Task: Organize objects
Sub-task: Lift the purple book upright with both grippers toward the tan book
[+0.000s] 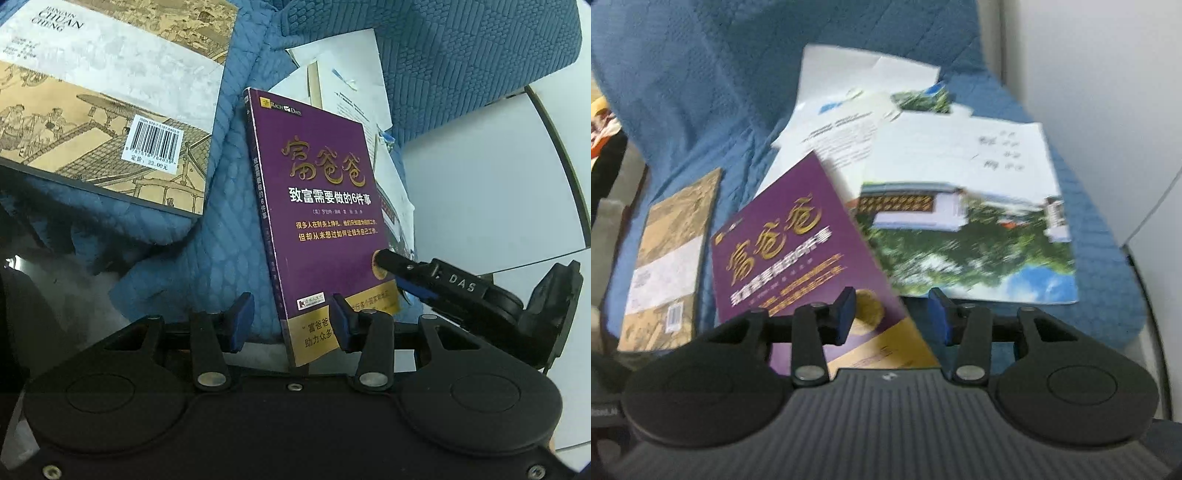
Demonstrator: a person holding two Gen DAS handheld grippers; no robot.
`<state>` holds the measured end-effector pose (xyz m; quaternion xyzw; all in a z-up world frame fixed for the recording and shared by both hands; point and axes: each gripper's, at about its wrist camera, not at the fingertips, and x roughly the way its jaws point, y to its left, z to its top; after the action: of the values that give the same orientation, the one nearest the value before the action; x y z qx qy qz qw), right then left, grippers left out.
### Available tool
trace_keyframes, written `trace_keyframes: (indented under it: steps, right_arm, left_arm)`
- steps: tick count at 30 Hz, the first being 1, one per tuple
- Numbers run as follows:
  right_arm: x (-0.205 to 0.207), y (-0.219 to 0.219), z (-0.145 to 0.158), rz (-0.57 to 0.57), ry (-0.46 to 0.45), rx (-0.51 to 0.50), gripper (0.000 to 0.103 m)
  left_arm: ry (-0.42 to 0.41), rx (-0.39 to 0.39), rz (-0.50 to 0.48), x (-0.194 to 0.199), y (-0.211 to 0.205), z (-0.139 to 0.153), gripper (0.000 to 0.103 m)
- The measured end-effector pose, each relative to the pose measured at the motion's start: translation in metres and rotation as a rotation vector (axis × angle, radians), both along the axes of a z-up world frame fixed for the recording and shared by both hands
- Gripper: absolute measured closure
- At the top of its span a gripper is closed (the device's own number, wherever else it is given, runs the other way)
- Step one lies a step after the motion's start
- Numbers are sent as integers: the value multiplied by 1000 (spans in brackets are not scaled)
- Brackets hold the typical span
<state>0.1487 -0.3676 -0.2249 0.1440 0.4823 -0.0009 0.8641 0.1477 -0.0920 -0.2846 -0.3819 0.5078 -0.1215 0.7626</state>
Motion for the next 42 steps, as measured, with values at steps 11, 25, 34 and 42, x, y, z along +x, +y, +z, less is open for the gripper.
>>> trace_keyframes:
  steps: [11,25,34,42]
  right_arm:
    - [-17,25,8,75,37,11,64]
    - [-63,15,-3,-16,121,213,56]
    - [-64,2,-39,-68,201,419,40]
    - [-61,-6,-63,-110,238,590,37]
  left_arm:
    - [15,12,9,0,5,3,62]
    - [102,-51,25,-20,31,-9,57]
    - [160,-75,-5,-17,22,-29,55]
    - [188,-151,12,-17,21,-41,61]
